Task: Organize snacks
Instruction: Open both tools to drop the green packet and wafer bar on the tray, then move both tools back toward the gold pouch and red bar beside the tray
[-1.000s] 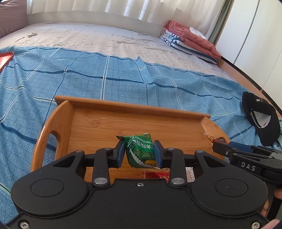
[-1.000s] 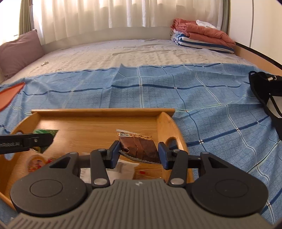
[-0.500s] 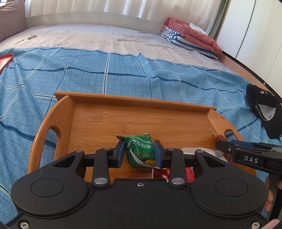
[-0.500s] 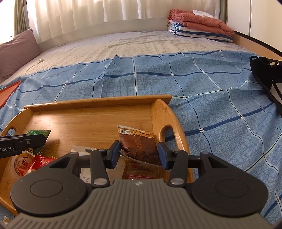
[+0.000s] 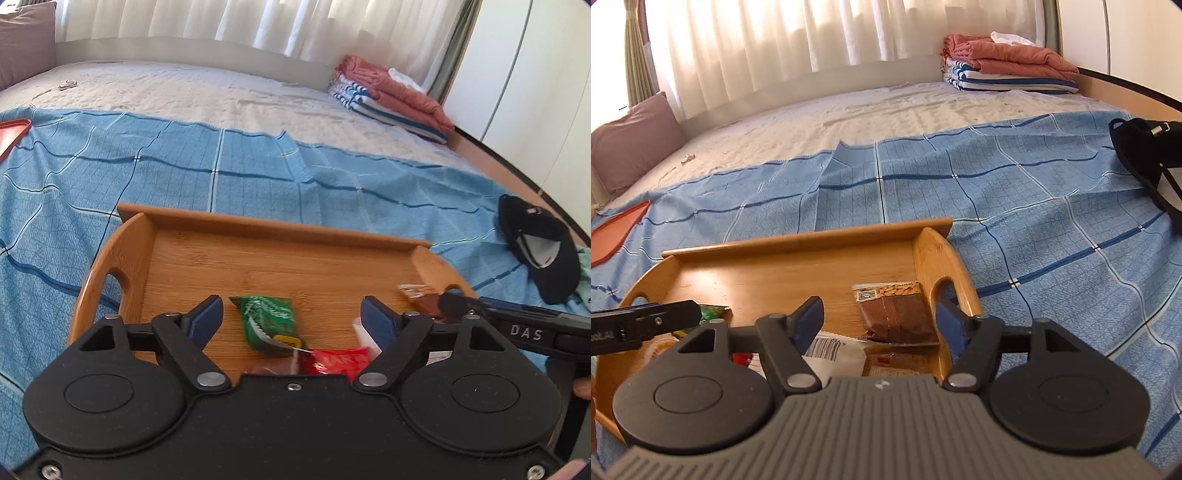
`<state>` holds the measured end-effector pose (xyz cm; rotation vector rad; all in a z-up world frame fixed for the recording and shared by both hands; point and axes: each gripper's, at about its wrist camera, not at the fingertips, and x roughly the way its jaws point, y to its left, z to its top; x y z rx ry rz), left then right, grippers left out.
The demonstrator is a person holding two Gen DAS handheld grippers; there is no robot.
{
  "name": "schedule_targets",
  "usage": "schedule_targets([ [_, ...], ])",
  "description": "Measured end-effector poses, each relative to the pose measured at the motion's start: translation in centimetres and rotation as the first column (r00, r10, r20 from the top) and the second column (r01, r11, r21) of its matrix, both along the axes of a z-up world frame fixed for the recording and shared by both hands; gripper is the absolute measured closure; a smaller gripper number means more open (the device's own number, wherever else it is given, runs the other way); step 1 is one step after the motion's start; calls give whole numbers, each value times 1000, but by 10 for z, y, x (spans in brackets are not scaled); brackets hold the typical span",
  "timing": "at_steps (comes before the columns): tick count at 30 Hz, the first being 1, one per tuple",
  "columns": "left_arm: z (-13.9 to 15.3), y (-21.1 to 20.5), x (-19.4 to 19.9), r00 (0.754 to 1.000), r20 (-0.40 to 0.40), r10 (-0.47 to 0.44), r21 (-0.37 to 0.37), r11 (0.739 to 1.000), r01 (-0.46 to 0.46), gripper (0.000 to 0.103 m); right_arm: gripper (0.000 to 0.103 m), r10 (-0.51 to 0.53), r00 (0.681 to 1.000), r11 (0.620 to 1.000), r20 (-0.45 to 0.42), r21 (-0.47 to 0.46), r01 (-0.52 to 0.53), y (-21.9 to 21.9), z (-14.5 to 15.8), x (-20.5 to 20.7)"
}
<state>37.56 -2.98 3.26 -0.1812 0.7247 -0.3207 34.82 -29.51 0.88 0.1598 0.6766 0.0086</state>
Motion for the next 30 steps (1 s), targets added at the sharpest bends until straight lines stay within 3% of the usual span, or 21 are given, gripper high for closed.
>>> schedule_targets([
  [3,15,-1,-18,999,34,-10,31,999,8,17,18,7,1000,1000,17,-5,-7,1,11,-13],
  [5,26,-1,-33,998,54,-20,56,998,17,16,9,8,999,1000,33,-8,-8,3,19,-23],
  [11,52,4,-88,996,85,-30,81,996,23,11,1,37,996,998,82,-60,-32,12,47,-65],
  [20,87,12,-187,983,170,-70,67,996,59,8,0,104,974,990,200,-119,-82,25,84,-152],
  [26,109,23,-258,954,294,-63,89,995,38,5,0,113,955,985,273,-161,-71,28,91,-212],
  [30,118,32,-296,947,316,-53,71,997,32,4,0,134,945,977,298,-198,-76,30,91,-247],
])
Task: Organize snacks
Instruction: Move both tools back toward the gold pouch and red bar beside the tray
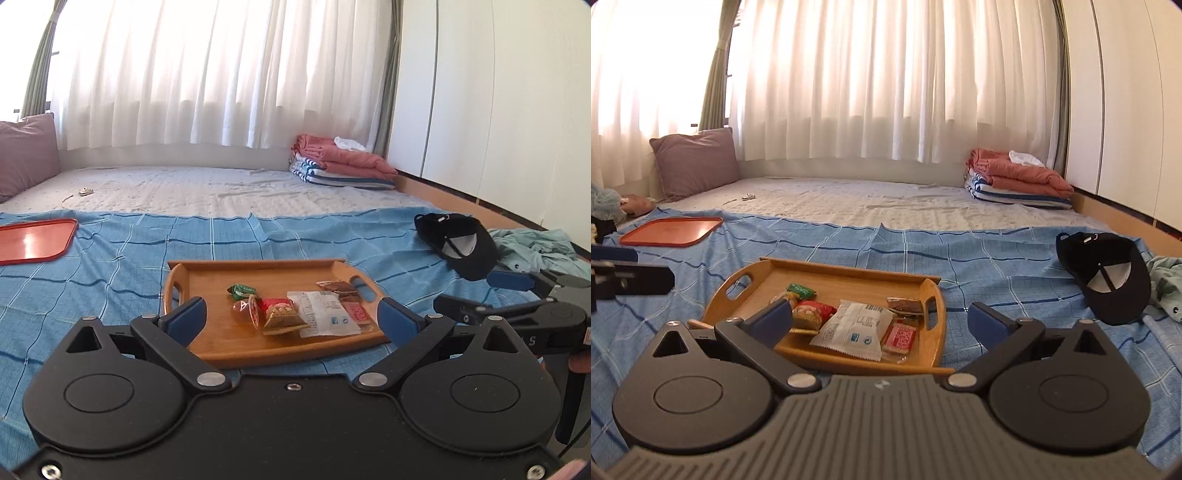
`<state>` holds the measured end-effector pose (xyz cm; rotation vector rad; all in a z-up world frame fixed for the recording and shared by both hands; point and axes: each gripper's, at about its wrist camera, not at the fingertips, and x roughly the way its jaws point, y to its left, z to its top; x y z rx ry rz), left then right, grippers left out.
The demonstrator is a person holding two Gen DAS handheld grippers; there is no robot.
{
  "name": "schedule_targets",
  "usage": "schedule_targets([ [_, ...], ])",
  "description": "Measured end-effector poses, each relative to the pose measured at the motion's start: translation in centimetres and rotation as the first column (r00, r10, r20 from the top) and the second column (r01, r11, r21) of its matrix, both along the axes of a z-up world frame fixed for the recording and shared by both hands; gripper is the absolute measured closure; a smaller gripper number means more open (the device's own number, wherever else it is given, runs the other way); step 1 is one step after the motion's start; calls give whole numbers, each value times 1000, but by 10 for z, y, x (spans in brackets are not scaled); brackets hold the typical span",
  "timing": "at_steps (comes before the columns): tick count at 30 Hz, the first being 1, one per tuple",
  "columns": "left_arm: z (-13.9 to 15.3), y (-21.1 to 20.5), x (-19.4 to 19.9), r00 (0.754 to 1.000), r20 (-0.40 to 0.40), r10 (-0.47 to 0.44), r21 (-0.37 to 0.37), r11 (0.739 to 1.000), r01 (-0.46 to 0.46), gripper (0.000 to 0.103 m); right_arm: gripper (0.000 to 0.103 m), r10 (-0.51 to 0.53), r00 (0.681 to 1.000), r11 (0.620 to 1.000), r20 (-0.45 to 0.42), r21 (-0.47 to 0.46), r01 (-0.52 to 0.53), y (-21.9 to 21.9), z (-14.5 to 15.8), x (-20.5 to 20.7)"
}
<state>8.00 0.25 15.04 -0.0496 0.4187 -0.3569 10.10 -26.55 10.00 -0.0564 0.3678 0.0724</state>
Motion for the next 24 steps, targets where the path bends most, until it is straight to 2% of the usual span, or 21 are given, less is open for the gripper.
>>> schedule_targets([
  [5,1,14,-39,1000,5,13,-32,999,-13,4,0,6,1000,999,20,-46,-5,3,-6,-36],
  [12,-10,25,-81,998,25,49,-5,999,-49,3,0,7,1000,996,23,-89,-5,5,-26,-74],
  [18,-37,30,-98,997,-7,76,-3,997,-76,2,0,-6,1000,995,-13,-97,5,8,-56,-92],
  [24,-70,30,-97,993,-40,108,11,994,-108,2,0,-42,997,995,-69,-95,35,8,-90,-94],
])
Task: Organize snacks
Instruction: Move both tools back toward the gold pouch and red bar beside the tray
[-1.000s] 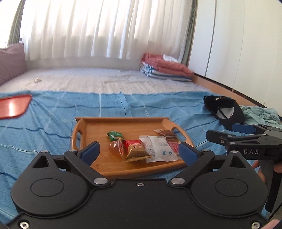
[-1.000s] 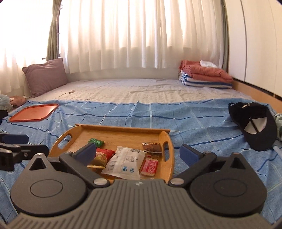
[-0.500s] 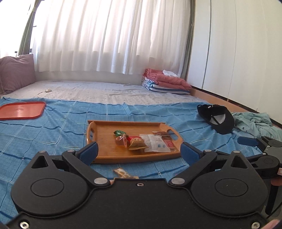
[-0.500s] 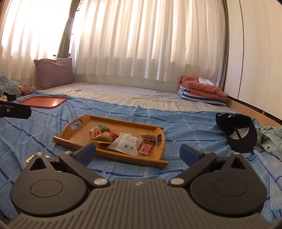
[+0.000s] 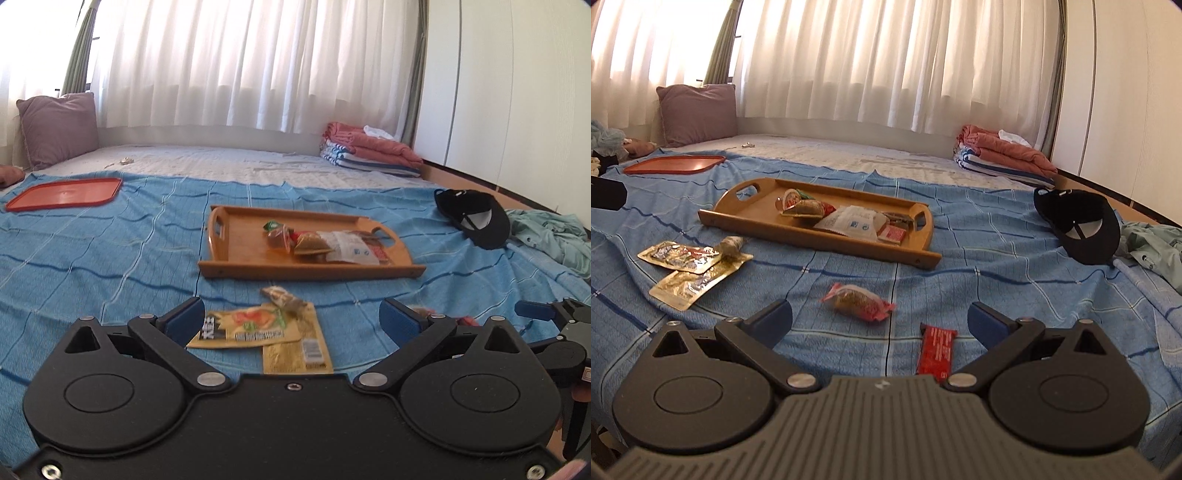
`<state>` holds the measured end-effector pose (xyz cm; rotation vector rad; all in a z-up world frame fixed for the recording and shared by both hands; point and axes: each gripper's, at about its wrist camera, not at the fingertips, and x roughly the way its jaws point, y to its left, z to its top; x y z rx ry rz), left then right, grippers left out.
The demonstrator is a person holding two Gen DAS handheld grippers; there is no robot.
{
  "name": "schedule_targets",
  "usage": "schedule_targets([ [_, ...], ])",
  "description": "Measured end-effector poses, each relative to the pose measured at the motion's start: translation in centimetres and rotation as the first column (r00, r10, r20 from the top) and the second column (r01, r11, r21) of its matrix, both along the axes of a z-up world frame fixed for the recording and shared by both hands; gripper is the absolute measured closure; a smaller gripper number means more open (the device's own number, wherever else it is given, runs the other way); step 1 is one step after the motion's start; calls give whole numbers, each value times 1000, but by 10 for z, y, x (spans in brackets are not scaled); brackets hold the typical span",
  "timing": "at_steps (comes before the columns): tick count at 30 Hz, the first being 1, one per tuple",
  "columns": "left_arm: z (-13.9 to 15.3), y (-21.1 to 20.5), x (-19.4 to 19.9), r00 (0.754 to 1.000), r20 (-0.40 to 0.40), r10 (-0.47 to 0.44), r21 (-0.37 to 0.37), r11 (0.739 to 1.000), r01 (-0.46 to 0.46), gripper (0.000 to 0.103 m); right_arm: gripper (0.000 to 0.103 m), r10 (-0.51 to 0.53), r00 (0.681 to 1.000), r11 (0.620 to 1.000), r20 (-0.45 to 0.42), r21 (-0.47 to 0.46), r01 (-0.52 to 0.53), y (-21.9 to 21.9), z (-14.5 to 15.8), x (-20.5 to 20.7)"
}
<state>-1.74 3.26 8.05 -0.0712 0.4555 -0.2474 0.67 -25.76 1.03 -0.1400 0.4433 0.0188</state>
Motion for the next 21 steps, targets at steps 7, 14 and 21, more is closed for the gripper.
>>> schedule_targets([
  [7,-34,-9,17,998,-57,31,-11,999,-32,2,0,-36,999,999,-39,21,37,0,-25,1],
  [14,-65,-18,35,991,-120,66,-23,997,-69,2,0,-93,994,990,-63,101,99,-8,-38,8],
  [21,-80,-22,50,985,-149,90,-22,995,-95,5,3,-146,987,977,-67,149,155,-13,-44,16],
])
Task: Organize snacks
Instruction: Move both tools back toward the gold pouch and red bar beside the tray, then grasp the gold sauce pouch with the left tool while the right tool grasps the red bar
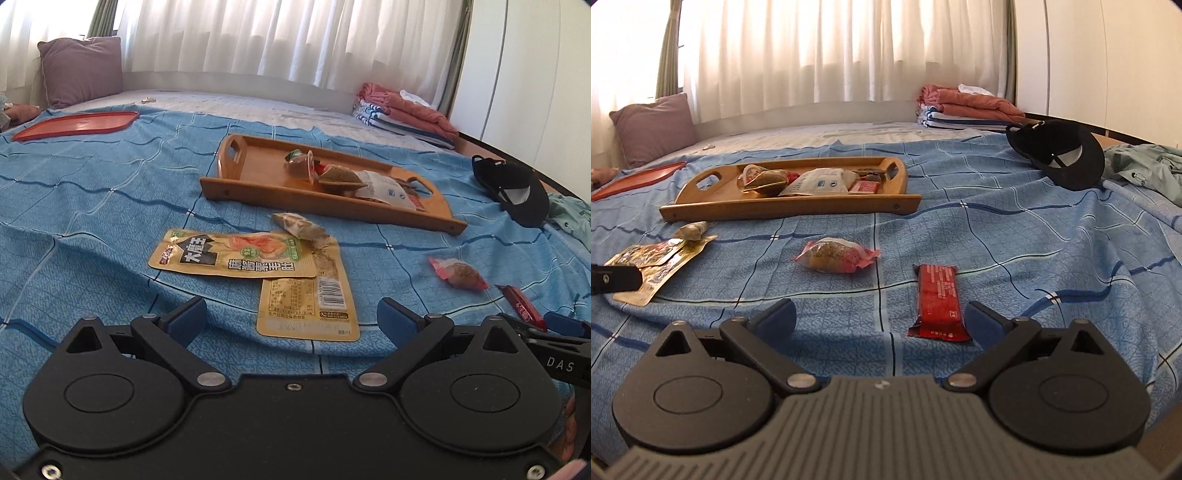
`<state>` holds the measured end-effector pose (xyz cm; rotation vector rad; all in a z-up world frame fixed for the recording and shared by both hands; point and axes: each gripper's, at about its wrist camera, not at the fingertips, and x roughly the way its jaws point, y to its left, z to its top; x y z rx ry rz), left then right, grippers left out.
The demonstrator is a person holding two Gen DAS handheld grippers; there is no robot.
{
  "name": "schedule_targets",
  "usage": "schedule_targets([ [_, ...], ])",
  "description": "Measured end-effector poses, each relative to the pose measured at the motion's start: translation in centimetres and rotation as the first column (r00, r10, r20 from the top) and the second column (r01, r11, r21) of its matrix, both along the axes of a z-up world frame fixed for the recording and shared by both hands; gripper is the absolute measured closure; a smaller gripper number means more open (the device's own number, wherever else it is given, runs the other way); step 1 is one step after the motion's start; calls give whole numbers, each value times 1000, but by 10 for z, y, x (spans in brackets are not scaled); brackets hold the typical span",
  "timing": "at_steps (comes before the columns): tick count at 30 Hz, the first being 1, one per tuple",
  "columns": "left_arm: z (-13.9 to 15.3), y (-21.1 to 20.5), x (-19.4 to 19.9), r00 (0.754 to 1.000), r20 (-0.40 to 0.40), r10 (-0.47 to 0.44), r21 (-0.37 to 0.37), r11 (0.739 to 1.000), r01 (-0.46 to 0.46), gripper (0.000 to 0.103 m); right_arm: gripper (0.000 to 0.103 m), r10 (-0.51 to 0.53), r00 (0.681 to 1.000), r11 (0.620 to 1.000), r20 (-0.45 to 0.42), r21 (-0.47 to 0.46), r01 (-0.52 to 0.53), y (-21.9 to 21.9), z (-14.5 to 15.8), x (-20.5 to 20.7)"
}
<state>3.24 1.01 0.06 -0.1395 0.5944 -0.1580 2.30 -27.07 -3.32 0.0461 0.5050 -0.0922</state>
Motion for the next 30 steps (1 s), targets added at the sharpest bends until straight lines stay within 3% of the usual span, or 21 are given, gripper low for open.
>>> schedule_targets([
  [7,-4,-2,14,1000,-15,-23,-19,1000,23,32,12,-46,999,998,-1,38,46,-9,-2,10],
  [9,-4,-4,19,999,-22,-26,-18,999,26,34,13,-63,998,997,-1,48,63,-12,-2,13],
  [13,-5,-12,28,999,-24,-34,-10,999,34,35,14,-79,997,995,-1,67,79,-16,-3,18],
  [30,-14,-45,56,999,-9,-48,90,995,49,25,18,-83,996,997,-24,-1,83,-10,-10,31],
])
